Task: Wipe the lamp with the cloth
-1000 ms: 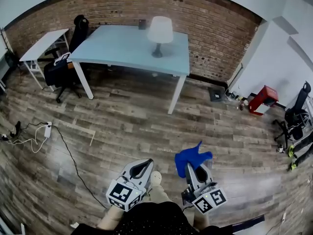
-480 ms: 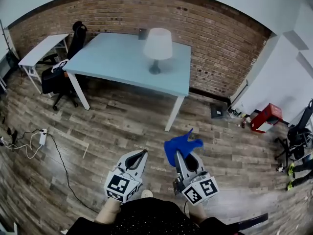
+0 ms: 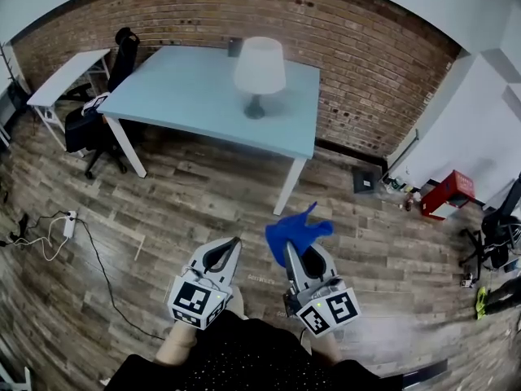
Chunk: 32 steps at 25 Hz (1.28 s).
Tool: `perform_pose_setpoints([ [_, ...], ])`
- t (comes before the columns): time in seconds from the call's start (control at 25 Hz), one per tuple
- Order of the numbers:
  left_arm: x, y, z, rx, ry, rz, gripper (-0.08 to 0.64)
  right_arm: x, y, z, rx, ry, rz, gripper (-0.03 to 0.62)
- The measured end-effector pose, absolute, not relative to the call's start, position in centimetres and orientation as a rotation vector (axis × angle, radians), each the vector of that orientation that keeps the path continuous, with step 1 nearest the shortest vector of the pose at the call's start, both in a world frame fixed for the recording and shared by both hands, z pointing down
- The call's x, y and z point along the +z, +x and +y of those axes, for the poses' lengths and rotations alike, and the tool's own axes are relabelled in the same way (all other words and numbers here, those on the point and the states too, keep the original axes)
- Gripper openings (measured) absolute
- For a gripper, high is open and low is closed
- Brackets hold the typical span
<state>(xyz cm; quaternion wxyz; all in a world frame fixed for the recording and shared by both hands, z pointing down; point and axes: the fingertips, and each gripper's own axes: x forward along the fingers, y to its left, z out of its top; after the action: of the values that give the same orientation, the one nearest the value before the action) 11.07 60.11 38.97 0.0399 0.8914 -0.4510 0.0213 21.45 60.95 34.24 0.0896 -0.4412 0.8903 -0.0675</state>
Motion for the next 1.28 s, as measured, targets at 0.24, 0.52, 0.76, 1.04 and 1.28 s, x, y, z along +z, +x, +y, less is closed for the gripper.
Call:
perform_pose_setpoints([
  [0.24, 39.4, 11.4, 56.4, 0.056, 2.723, -1.400, 0.008, 34.8, 22.2, 58.0, -0.224, -1.312, 2.624, 0.074],
  [0.52, 40.4, 11.4, 50.8, 0.056, 2.721, -1.374, 0.009, 35.1, 21.9, 52.6, -0.214, -1.341, 2.621, 0.074],
  [0.76, 39.6, 10.4, 44.3, 0.071, 2.724, -1.376, 0.008, 35.1, 21.0, 46.0, -0.253, -1.347, 2.625, 0.074],
  [1.04, 39.7, 8.5, 34.7, 0.088, 2.695, -1.371, 0.009, 35.2, 19.1, 37.1, -0.210, -1.358, 2.656, 0.074],
  [1.28, 40.0, 7.7, 26.2, 0.103, 2.695, -1.347, 0.009, 35.5, 16.7, 29.7, -0.138, -1.327, 2.712, 0.074],
])
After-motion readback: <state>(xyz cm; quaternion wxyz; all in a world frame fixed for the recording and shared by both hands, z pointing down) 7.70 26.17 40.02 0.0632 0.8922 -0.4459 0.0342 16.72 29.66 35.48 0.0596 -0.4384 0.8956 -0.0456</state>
